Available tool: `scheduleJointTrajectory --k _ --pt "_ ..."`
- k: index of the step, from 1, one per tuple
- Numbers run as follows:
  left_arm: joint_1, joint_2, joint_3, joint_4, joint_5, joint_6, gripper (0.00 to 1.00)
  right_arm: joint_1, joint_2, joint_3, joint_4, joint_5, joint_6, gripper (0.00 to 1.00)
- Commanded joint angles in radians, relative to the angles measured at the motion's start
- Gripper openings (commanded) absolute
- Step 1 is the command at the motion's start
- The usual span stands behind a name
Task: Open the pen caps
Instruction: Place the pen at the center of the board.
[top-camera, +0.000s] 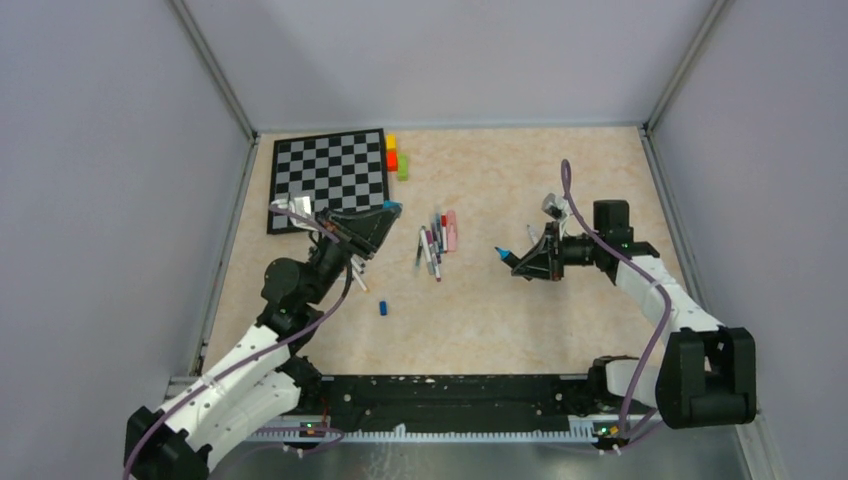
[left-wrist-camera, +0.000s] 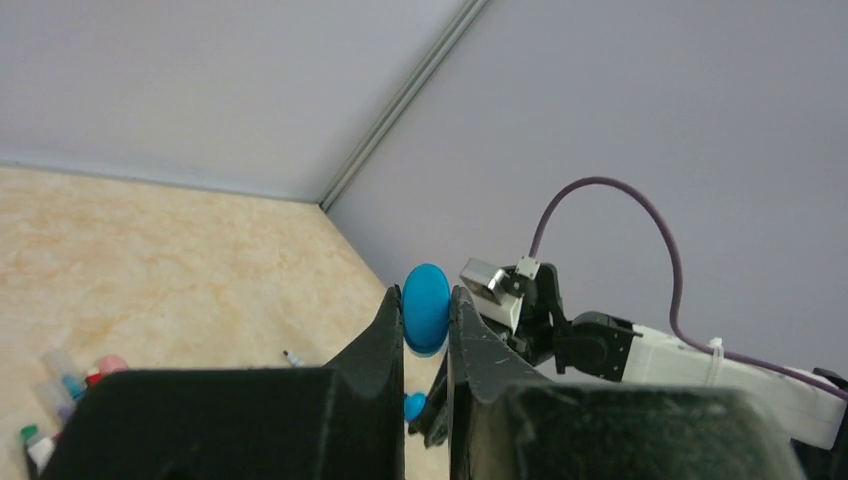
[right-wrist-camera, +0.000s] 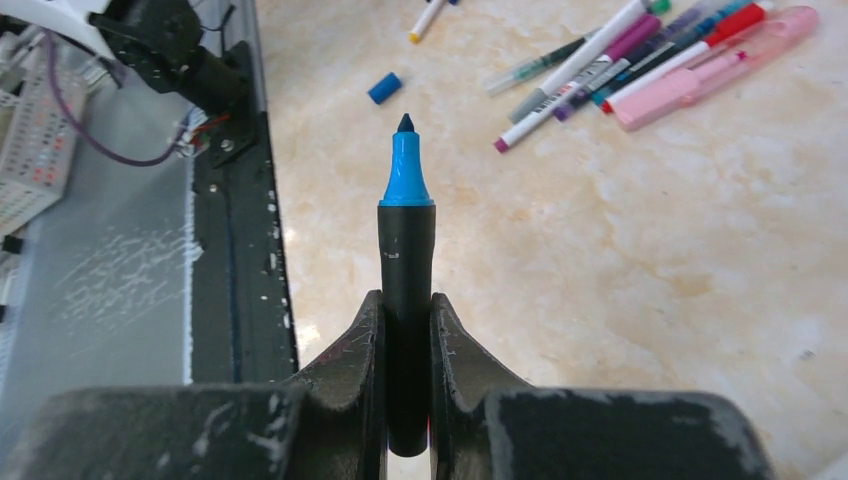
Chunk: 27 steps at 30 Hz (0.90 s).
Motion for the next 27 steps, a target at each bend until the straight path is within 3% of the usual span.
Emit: scheduleJointTrajectory --k 1,8,15,27 --pt "-0.002 -0.095 -0.021 -0.251 0.041 0.026 0.0 -0.044 -0.039 0.032 -0.043 0.103 -0.11 0.0" --pt "-0.003 -0.155 -0.03 -0.548 0.08 0.066 0.0 -0.123 -0.043 -0.005 0.104 0.365 0.019 0.0" --pt "-0.002 -0.174 -0.075 -0.684 0.09 0.046 0.0 -0.191 0.022 -0.024 0.206 0.647 0.153 0.0" --pt "-0.003 -0.235 -0.141 -0.716 0.07 0.056 0.0 -0.249 0.222 0.023 0.237 0.61 0.27 0.0"
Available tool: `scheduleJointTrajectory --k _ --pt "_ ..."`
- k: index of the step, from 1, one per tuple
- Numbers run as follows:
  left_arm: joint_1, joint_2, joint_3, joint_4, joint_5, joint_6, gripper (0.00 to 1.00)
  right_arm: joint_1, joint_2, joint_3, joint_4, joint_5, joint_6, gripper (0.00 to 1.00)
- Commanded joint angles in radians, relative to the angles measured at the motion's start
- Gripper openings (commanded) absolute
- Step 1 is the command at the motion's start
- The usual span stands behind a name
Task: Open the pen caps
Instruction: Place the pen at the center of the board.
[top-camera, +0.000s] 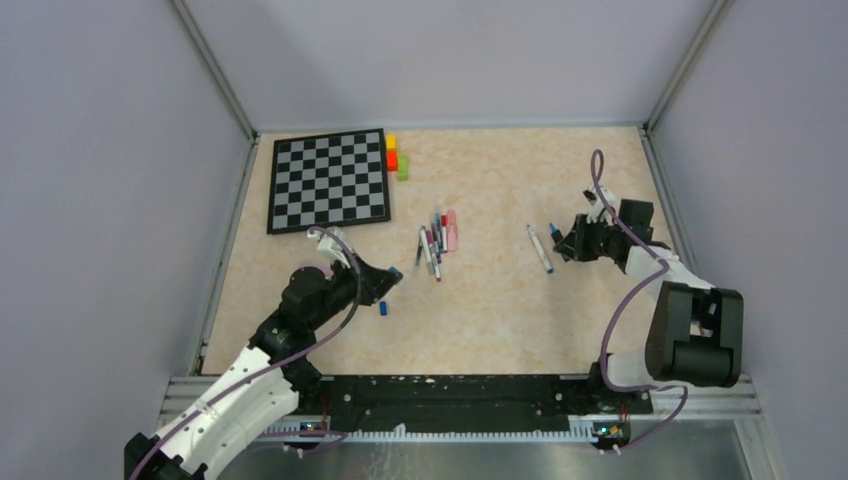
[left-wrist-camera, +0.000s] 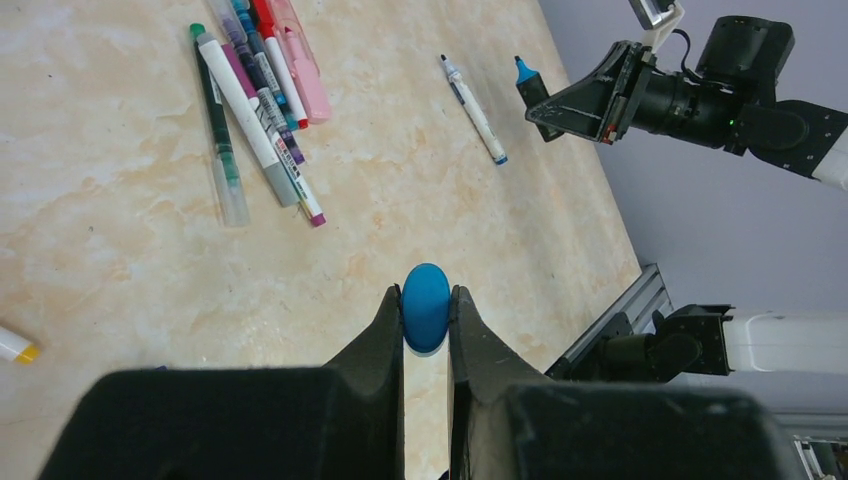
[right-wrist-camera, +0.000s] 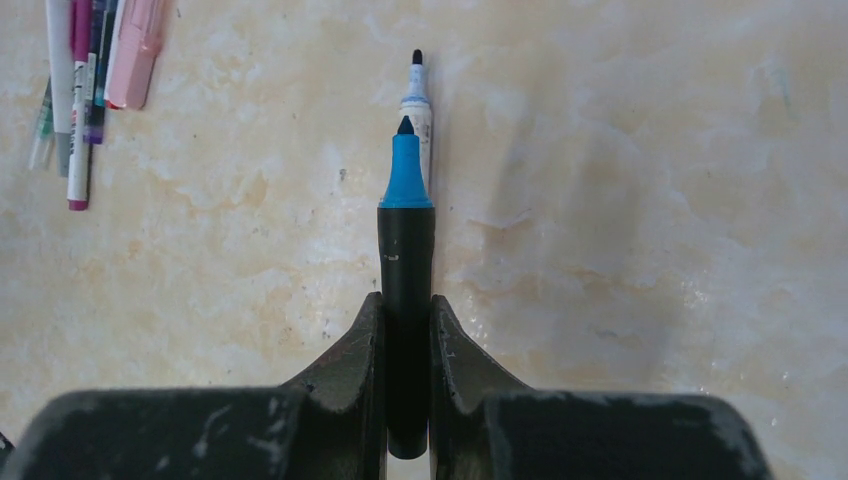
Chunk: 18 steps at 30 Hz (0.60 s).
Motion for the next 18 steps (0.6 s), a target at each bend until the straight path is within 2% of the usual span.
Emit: scheduleJointTrajectory --k 1,6,11,14,18 --pt "-0.003 -0.01 -0.012 0.012 -0.002 0.017 0.0 -0.013 0.079 0.05 0.031 -0.013 0.04 0.01" --pt "-0.003 -0.001 -0.024 0.02 0.004 0.017 0.0 -0.015 0.133 0.071 0.022 -0.034 0.044 0.11" --pt "-0.002 0.016 -0.018 0.021 0.006 0.023 0.0 -0.016 0.17 0.081 0.021 -0.052 0.054 0.33" --pt "-0.002 0.022 -0.013 0.022 0.009 0.023 0.0 -0.019 0.193 0.09 0.013 -0.061 0.055 0.4" --pt "-0.003 0.025 -0.005 0.015 0.01 0.024 0.0 -0.025 0.208 0.094 0.004 -0.063 0.054 0.41"
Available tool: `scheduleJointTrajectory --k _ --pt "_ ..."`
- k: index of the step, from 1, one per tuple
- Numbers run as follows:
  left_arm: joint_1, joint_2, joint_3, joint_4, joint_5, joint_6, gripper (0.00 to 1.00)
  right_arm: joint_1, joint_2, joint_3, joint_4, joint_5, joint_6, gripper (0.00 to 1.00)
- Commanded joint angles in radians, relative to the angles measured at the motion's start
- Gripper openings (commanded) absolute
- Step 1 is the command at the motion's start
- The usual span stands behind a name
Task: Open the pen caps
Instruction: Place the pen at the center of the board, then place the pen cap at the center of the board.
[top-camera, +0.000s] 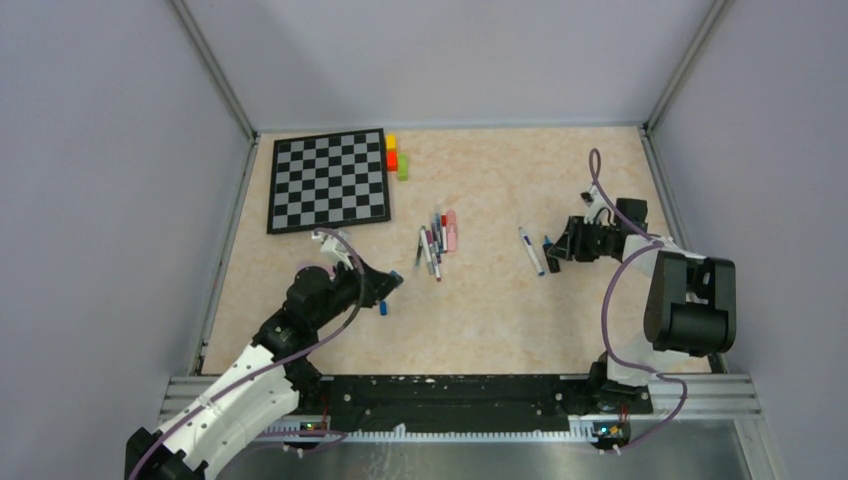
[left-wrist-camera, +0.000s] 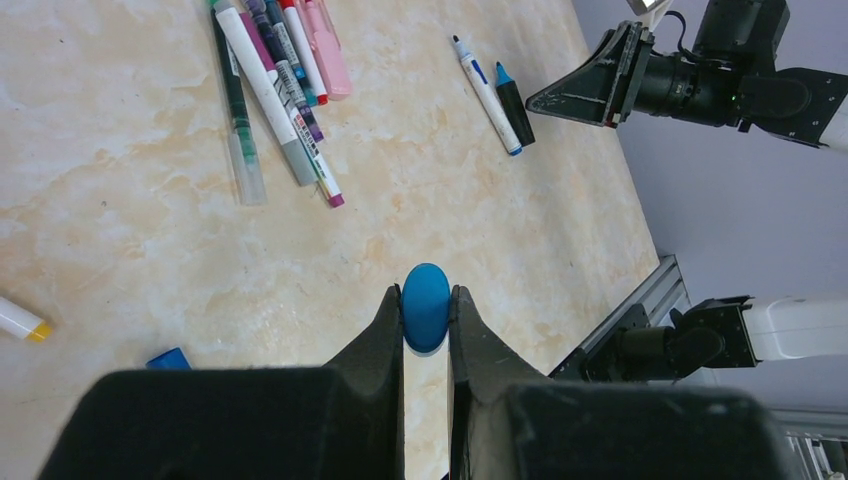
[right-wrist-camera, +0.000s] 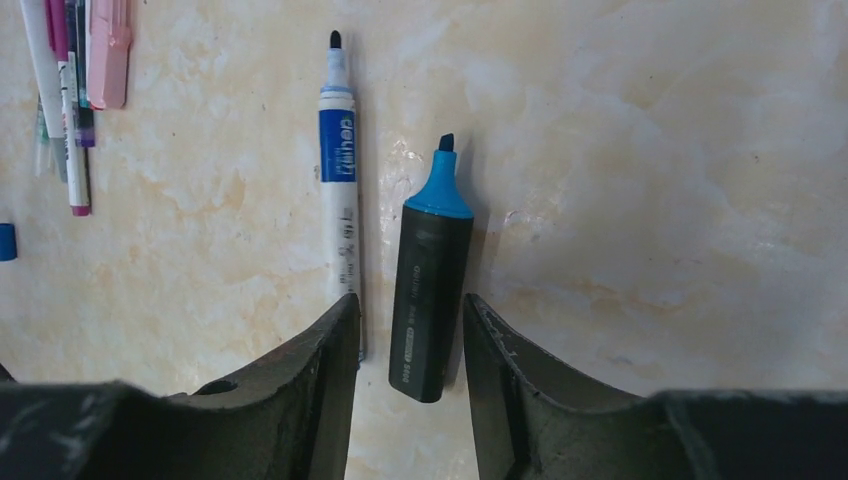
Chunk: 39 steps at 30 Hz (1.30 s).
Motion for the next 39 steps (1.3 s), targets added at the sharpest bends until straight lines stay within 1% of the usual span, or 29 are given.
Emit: scheduleJointTrajectory --k 1,2,4,11,13,16,19,22,26,30,34,36,39 --pt "-0.003 0.002 0.016 0.017 0.01 0.02 0.0 -0.013 0.02 0.041 -0.001 -0.024 0.005 0.41" --pt "-0.003 0.003 0.019 0.013 0.01 0.022 0.0 -0.013 0.021 0.041 -0.002 -0.027 0.004 0.42" --pt "-0.002 0.006 0.025 0.011 0.012 0.024 0.06 -0.013 0.022 0.043 -0.006 -0.029 0.0 0.42" --pt "-0.003 0.038 0.052 -0.067 0.035 0.047 0.09 -0.013 0.012 0.054 -0.034 -0.052 -0.039 0.44" --pt "-0.002 0.048 0.055 -0.081 0.043 0.055 0.07 -0.013 -0.018 0.063 -0.062 -0.064 -0.092 0.46" --pt "-0.002 0.062 0.056 -0.096 0.051 0.064 0.0 -0.013 -0.094 0.061 -0.088 -0.126 -0.169 0.46" --pt "-0.003 0.089 0.058 -0.102 0.04 0.073 0.0 -0.007 -0.162 0.037 -0.085 -0.202 -0.2 0.46" --pt "-0.003 0.155 0.085 -0.135 0.01 0.085 0.0 0.0 -0.179 0.029 -0.089 -0.236 -0.217 0.46" --pt "-0.003 0.274 0.129 -0.195 -0.009 0.118 0.0 0.008 -0.172 0.038 -0.1 -0.24 -0.222 0.45" --pt "-0.003 0.389 0.187 -0.288 -0.056 0.124 0.0 0.011 -0.178 0.04 -0.105 -0.245 -0.223 0.45" --pt "-0.004 0.454 0.205 -0.318 -0.074 0.128 0.0 0.017 -0.183 0.04 -0.106 -0.253 -0.22 0.45" --pt "-0.005 0.469 0.205 -0.318 -0.077 0.133 0.05 0.02 -0.184 0.04 -0.107 -0.256 -0.22 0.45" --pt "-0.004 0.501 0.203 -0.31 -0.077 0.146 0.09 0.022 -0.184 0.04 -0.109 -0.26 -0.221 0.45"
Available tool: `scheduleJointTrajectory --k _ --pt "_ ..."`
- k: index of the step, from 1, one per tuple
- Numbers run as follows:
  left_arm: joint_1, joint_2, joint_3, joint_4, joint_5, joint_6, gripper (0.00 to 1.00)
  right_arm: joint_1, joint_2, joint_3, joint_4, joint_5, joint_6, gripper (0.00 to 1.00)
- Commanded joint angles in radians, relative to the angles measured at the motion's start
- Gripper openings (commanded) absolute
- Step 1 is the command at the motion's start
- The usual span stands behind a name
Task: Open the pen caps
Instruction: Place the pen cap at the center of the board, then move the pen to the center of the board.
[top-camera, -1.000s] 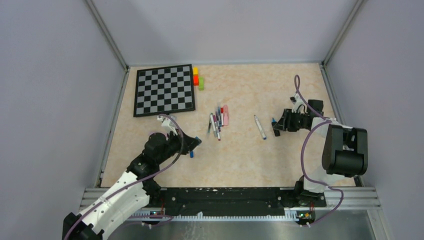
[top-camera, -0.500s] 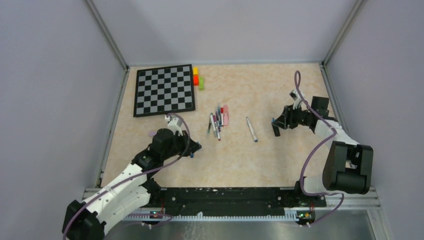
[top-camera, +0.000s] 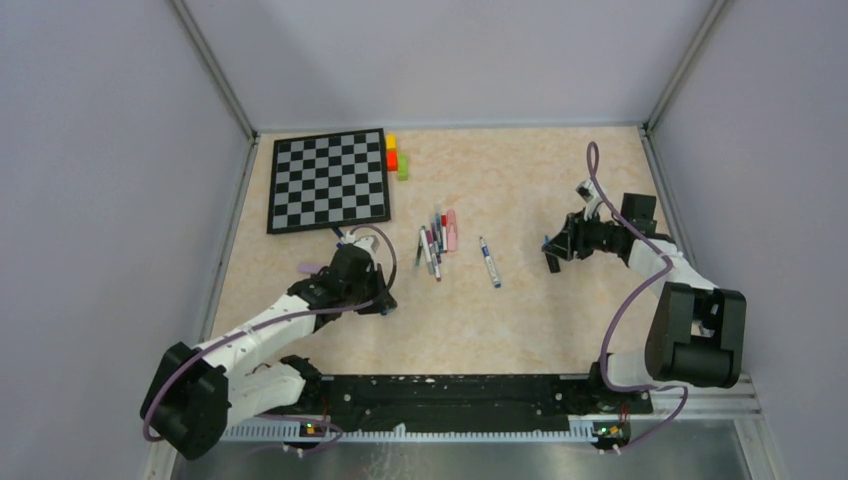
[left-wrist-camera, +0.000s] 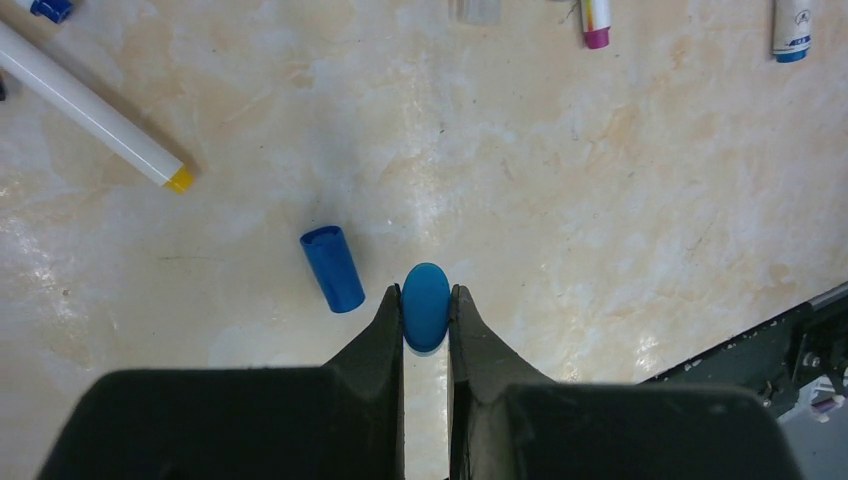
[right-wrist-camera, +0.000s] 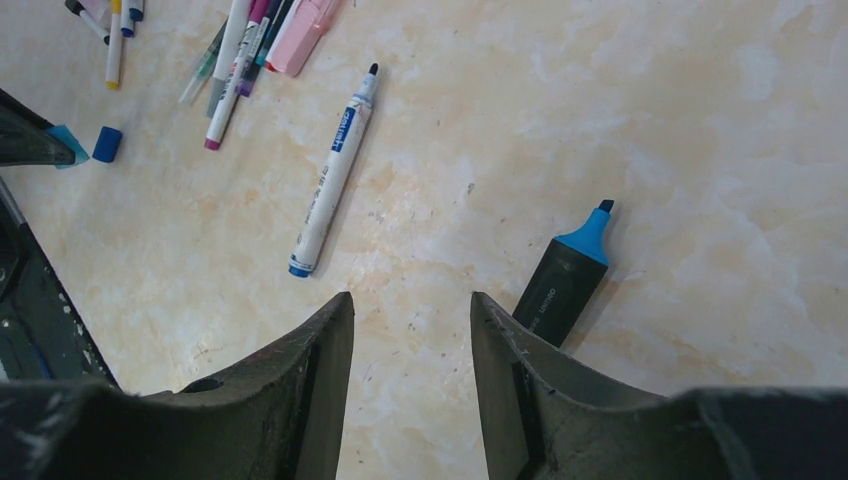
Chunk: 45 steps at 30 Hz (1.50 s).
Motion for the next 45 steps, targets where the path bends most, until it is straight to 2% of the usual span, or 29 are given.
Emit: scheduleJointTrajectory --k 1,8,16,22,32,34,37,41,45 --pt "-0.003 0.038 0.036 -0.001 -0.021 0.034 0.1 0.012 -0.019 0.024 -0.001 -0.037 -0.022 0.45" --pt "-0.004 0.103 0.052 0.015 -0.019 0.051 0.17 0.012 -0.022 0.024 -0.005 -0.041 -0.023 0.45" --pt "-0.003 0.131 0.066 0.005 -0.029 0.06 0.31 0.012 -0.024 0.026 -0.006 -0.05 -0.022 0.45" --pt "-0.005 0.124 0.094 -0.033 -0.047 0.068 0.34 0.012 -0.027 0.026 -0.008 -0.054 -0.022 0.45" --pt "-0.004 0.011 0.186 -0.125 -0.077 0.103 0.34 0.014 -0.049 0.026 -0.028 -0.07 -0.053 0.45" --pt "-0.004 -0.019 0.191 -0.111 -0.048 0.109 0.34 0.014 -0.053 0.026 -0.034 -0.074 -0.06 0.45" --pt "-0.004 -0.034 0.173 -0.023 0.076 0.101 0.33 0.015 -0.058 0.026 -0.041 -0.076 -0.071 0.45" --pt "-0.011 0.017 0.149 0.115 0.198 0.037 0.2 0.021 -0.056 0.028 -0.05 -0.075 -0.087 0.45" --pt "-0.06 0.137 0.19 0.182 0.19 0.016 0.11 0.028 -0.057 0.029 -0.063 -0.074 -0.1 0.45"
